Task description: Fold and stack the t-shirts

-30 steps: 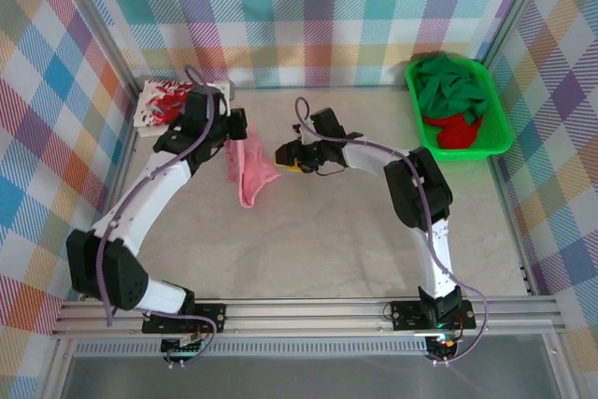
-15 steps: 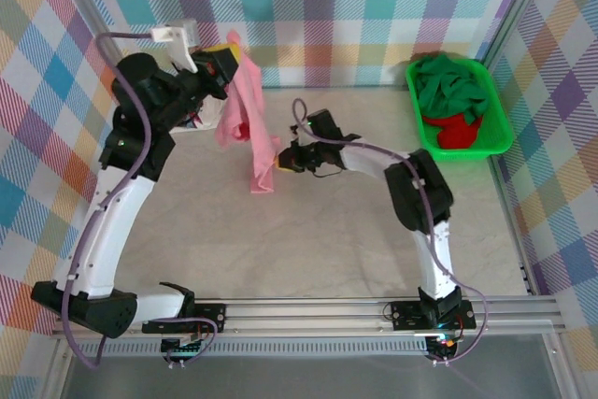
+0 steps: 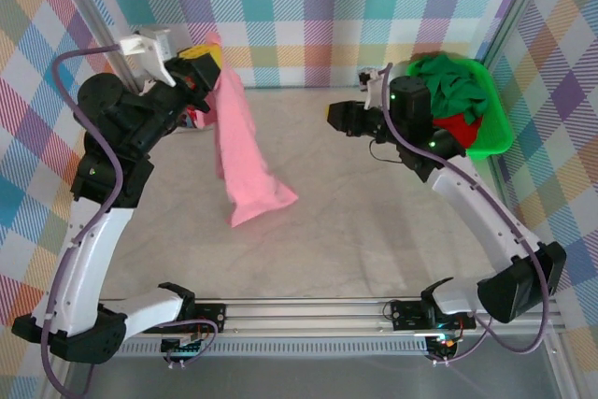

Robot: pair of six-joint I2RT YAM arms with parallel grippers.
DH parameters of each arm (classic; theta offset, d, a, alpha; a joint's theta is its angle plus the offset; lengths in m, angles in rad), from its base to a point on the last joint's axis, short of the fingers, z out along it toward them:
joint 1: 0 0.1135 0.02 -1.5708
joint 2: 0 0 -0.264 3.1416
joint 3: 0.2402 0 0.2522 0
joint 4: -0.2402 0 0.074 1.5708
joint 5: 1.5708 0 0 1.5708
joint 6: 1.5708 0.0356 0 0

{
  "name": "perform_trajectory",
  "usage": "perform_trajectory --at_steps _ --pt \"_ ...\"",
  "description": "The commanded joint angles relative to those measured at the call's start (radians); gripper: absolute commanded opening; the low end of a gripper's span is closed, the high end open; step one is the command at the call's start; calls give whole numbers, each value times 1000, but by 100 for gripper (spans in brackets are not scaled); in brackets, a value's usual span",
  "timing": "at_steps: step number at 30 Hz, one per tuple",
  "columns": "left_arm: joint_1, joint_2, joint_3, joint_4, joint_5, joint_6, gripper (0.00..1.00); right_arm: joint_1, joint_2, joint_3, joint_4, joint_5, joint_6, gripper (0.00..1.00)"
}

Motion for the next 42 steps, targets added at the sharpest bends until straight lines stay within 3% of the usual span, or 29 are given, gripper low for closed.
perform_trajectory --at_steps 1,4,10,14,16,19,25,27,30,33,36,42 --pt "-53 19 22 21 59 55 0 33 133 -79 -4 -76 -6 41" --pt "-81 59 40 -28 -46 76 0 61 219 -128 120 -193 31 49" --pt "-149 222 143 -189 -290 135 0 181 218 -306 365 -116 -121 58" --pt "-190 294 157 -193 -368 144 0 182 245 -434 588 -198 -151 74" --pt "-201 311 155 -177 -391 139 0 188 298 -425 623 -251 -149 75" --pt "-219 326 159 -159 -411 144 0 226 383 -402 712 -230 -116 80" --pt "-224 298 115 -133 -509 161 0 272 510 -309 741 -61 -63 55" --pt "-222 257 62 -86 -561 169 0 264 515 -310 738 -23 -55 26" --pt "-219 215 21 -76 -608 195 0 248 480 -354 754 9 -57 17" --pt "-209 180 -20 -18 -647 225 0 229 400 -395 703 34 -80 25" --pt "-182 167 -51 -19 -665 232 0 228 339 -448 664 63 -119 50" --pt "-130 159 -128 -2 -688 224 0 233 386 -506 579 -119 -110 56"
